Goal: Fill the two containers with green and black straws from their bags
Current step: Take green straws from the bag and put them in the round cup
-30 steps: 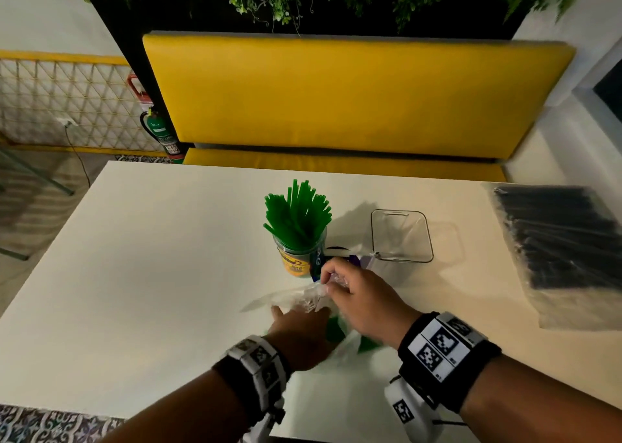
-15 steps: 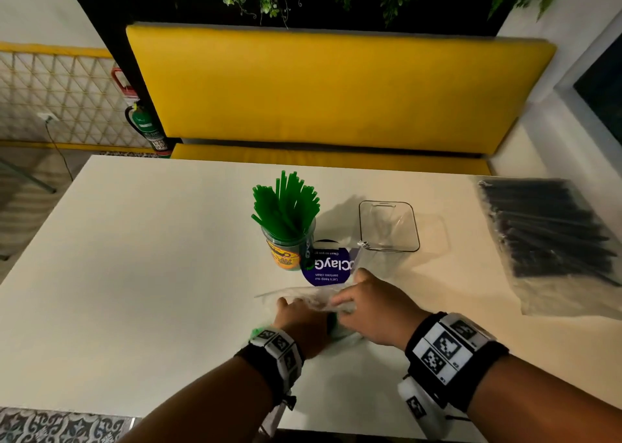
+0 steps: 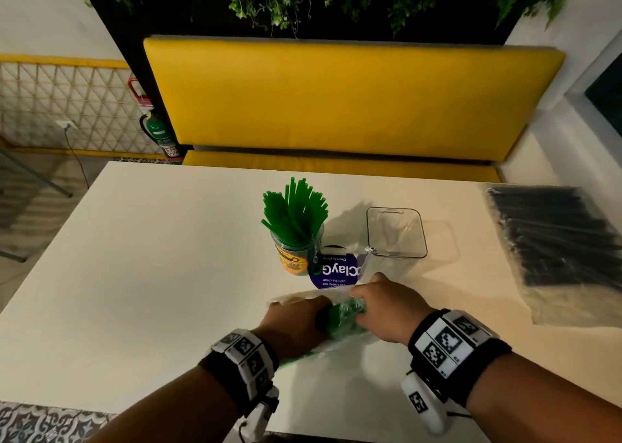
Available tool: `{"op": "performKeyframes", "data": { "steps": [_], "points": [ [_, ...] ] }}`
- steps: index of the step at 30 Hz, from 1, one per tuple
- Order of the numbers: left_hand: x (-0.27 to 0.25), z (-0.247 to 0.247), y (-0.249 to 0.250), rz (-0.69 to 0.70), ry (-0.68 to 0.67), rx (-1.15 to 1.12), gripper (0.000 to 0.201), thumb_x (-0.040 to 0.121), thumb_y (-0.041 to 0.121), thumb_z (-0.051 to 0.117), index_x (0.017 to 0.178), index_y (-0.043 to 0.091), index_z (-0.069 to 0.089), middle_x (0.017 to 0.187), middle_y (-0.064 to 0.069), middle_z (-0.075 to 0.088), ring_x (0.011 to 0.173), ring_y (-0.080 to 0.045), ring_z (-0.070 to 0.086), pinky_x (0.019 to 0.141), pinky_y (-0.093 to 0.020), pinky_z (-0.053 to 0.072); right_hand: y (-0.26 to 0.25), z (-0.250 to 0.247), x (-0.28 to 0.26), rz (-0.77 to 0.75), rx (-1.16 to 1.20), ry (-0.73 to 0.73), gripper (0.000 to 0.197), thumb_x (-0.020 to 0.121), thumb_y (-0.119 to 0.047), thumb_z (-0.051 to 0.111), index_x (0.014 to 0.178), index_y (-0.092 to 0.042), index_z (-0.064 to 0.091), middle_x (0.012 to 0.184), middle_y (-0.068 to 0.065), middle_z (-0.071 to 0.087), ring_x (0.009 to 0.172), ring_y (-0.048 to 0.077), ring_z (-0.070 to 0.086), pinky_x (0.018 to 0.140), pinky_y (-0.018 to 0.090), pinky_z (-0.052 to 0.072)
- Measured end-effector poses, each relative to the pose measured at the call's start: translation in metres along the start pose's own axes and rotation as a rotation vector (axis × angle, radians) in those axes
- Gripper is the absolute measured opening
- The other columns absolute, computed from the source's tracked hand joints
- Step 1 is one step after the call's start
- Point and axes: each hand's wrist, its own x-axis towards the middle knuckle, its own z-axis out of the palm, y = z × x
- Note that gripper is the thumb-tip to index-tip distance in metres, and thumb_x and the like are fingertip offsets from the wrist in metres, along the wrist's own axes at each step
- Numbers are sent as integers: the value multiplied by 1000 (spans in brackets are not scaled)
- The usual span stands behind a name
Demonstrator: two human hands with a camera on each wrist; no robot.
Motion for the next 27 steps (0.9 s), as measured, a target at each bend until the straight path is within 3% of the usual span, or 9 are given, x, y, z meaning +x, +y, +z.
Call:
{"op": "performKeyframes", "data": {
  "steps": [2, 5, 8, 10, 13, 16, 19, 23, 27],
  "points": [
    [2, -2, 9, -17, -17, 81, 13, 85, 41, 51, 88, 30, 45, 97, 4, 68, 101, -26, 63, 92, -42, 40, -2, 0, 1, -18, 22, 3, 42, 87, -33, 59, 129, -28, 56, 125, 4, 60, 106, 26, 61, 86, 34, 51],
    [9, -7, 23, -20, -48, 153, 13, 84, 35, 55, 93, 26, 55, 102, -2, 70, 104, -29, 63, 99, -46, 38, -7, 6, 2, -77, 38, 36, 43, 86, -31, 60, 129, -29, 55, 125, 2, 63, 110, 24, 60, 88, 34, 50],
    [11, -10, 31, 5, -46, 18, 25, 83, 33, 63, 107, 25, 63, 110, -4, 70, 106, -28, 62, 88, -36, 40, -6, 8, 0, -118, 70, 90, 45, 85, -24, 61, 128, -33, 54, 127, -1, 60, 112, 23, 58, 87, 32, 48],
    [10, -10, 24, 12, -35, -102, 17, 84, 32, 65, 100, 26, 62, 108, -5, 70, 102, -28, 63, 76, -29, 38, 0, 6, 0, -120, 100, 123, 47, 84, -17, 60, 128, -32, 53, 127, -3, 59, 110, 22, 59, 85, 32, 48],
    [3, -10, 1, 17, -21, -249, 14, 85, 34, 66, 93, 30, 56, 97, 0, 67, 89, -21, 60, 73, -26, 40, 16, 6, 0, -53, 123, 167, 42, 90, -12, 54, 130, -25, 56, 128, 0, 62, 110, 22, 60, 84, 29, 47],
    [-4, -12, -19, 42, -10, -437, 13, 83, 29, 68, 92, 31, 58, 88, 9, 65, 77, -8, 55, 75, -29, 50, 27, 10, 0, 31, 120, 158, 34, 94, -16, 47, 123, -25, 63, 124, 2, 65, 107, 23, 61, 79, 26, 44],
    [-7, -12, -23, 43, 21, -494, 11, 82, 27, 70, 88, 29, 60, 83, 12, 62, 72, -4, 53, 74, -31, 50, 19, 13, -2, 22, 157, 135, 23, 91, -28, 47, 101, -20, 66, 107, 4, 65, 96, 27, 61, 71, 29, 41],
    [-6, -11, -19, 18, 12, -578, 13, 74, 33, 70, 79, 25, 61, 67, 14, 54, 60, -2, 44, 63, -32, 43, 3, 7, -8, -64, 324, 162, 43, 87, -63, 50, 97, -23, 63, 102, -5, 60, 95, 19, 58, 71, 30, 41],
    [-7, -13, -16, 8, 85, -622, 18, 75, 33, 69, 84, 19, 63, 62, 11, 50, 56, -7, 41, 60, -29, 39, 4, 8, -6, -69, 221, 216, 34, 95, -46, 52, 78, -16, 54, 79, -2, 53, 76, 21, 55, 63, 31, 40]
  ]
}}
